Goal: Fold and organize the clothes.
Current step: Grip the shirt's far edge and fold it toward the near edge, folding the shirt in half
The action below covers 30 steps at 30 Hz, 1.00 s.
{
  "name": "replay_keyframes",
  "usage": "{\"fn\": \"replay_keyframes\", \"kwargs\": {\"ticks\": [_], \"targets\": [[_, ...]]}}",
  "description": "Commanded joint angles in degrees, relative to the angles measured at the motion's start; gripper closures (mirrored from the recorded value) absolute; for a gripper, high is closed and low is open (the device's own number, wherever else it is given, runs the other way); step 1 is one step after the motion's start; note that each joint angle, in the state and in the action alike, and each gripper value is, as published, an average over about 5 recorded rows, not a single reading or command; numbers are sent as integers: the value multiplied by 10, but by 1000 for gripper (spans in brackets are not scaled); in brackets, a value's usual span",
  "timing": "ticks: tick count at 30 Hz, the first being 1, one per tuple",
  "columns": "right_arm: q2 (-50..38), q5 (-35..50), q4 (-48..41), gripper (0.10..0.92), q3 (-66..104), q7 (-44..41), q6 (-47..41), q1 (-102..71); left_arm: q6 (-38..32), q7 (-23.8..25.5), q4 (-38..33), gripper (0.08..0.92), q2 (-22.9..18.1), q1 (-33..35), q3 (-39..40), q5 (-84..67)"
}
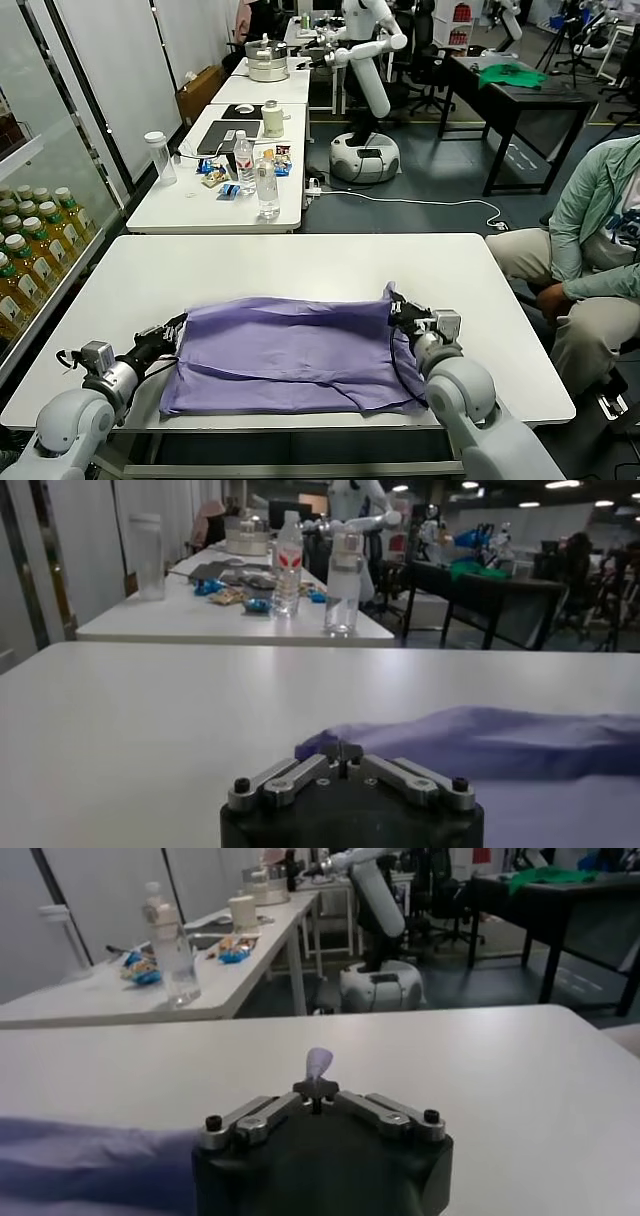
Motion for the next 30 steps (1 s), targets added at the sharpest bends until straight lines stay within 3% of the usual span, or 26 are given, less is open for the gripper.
{"fn": "replay_keyframes", "kwargs": {"ticks": [1,21,30], "targets": [[-11,-3,44,915,12,6,-4,-49,-2,1,-34,916,1,53,-23,-3],[-10,-3,22,915,17,-3,-3,-46,-4,3,-12,916,8,51,-28,-5],[-21,-1,21,915,17,-5,-3,-41,20,8,-52,916,14,76,-46,-17]]}}
